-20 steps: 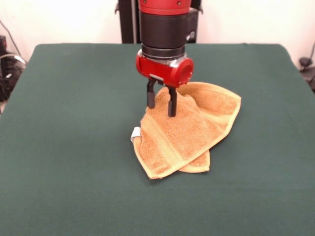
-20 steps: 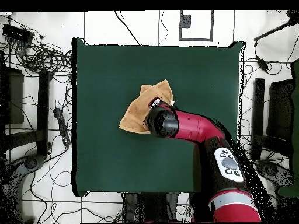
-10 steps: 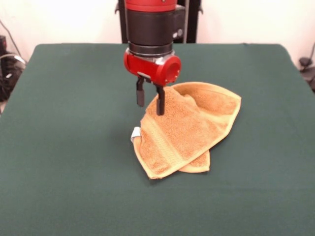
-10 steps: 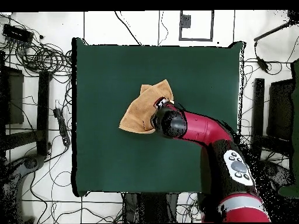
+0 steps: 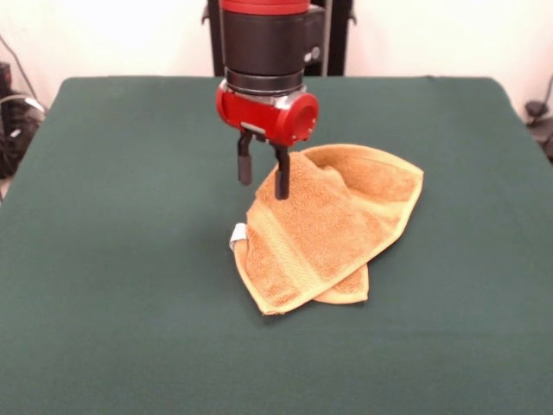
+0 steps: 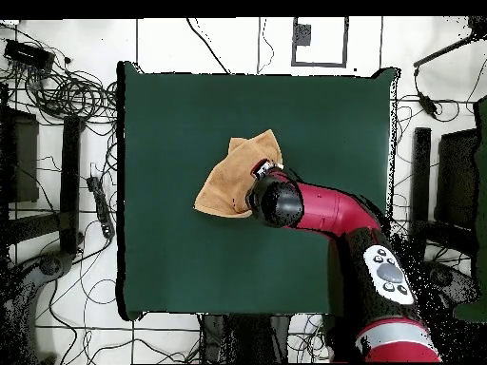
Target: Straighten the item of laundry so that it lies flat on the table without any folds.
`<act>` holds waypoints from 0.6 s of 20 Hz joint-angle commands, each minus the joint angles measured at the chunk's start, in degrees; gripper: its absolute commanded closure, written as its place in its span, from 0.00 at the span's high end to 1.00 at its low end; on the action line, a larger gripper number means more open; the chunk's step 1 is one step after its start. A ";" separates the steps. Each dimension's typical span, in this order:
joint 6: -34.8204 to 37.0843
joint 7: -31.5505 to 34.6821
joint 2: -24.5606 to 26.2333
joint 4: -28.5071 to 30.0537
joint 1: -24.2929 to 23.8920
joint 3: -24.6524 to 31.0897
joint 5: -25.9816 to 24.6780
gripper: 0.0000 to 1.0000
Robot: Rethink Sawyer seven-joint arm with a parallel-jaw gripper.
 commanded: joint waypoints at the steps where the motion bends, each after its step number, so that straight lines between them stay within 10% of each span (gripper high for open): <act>1: 3.13 -0.60 1.67 0.94 5.59 0.41 -4.24 1.00; 12: 0.99 2.53 1.93 2.13 5.07 2.76 -2.19 1.00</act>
